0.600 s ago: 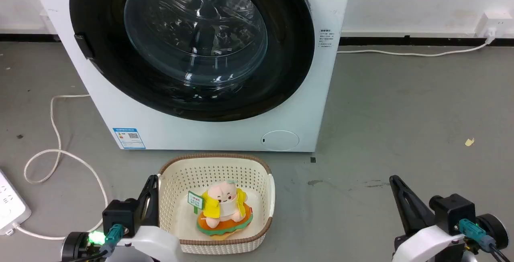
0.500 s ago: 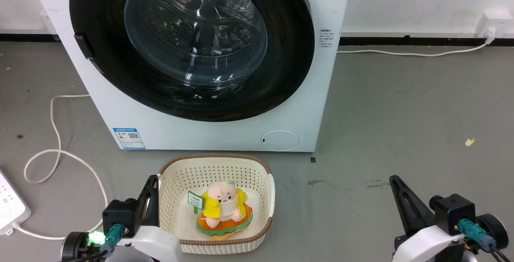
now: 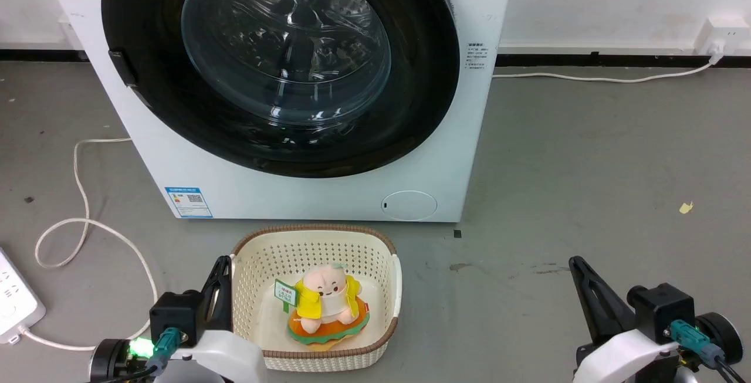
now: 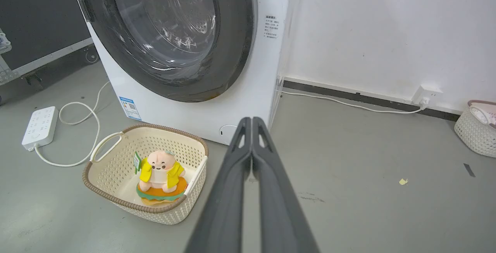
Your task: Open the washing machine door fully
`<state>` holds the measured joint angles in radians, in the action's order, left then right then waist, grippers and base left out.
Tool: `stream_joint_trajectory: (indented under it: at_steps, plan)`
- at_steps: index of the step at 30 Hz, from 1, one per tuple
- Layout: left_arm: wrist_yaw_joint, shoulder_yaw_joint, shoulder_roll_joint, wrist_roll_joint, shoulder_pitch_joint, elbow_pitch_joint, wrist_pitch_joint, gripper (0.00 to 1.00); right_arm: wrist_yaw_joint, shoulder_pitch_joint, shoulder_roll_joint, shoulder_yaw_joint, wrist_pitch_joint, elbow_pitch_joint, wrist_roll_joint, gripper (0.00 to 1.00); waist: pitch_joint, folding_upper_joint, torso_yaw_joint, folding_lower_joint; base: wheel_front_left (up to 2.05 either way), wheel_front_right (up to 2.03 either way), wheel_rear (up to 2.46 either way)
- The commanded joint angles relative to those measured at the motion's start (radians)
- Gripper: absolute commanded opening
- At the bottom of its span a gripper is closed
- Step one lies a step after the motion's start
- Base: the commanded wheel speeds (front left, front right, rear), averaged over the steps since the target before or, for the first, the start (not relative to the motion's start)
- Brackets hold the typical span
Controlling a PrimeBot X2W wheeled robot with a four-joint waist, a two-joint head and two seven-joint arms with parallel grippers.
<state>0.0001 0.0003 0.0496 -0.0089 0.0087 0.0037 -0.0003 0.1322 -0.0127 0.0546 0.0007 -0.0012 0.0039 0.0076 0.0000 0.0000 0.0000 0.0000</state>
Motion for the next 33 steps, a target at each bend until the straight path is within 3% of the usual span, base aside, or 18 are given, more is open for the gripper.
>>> stream_joint_trajectory:
  at_steps: [1, 21, 22, 33]
  plan:
    - [0.0, 0.0, 0.001, 0.009, -0.009, -0.004, 0.0, 0.0, -0.002, 0.013, -0.004, -0.001, 0.001, -0.004, -0.008, 0.0, 0.0, 0.0, 0.0, 0.0, 0.0, 0.0, 0.0]
    - [0.0, 0.0, 0.001, 0.009, -0.009, -0.004, 0.0, 0.0, -0.002, 0.013, -0.004, -0.001, 0.001, -0.004, -0.008, 0.0, 0.0, 0.0, 0.0, 0.0, 0.0, 0.0, 0.0]
    - [0.0, 0.0, 0.0, 0.0, 0.0, 0.0, 0.0, 1.0, 0.0, 0.0, 0.0, 0.0, 0.0, 0.0, 0.0, 1.0, 0.0, 0.0, 0.0, 0.0, 0.0, 0.0, 0.0]
    - [0.008, -0.011, 0.0, -0.006, -0.002, 0.001, -0.021, 1.0, 0.0, -0.004, 0.0, -0.004, -0.021, -0.002, 0.019, 1.0, 0.006, 0.0, 0.002, 0.0, 0.0, 0.0, 0.0]
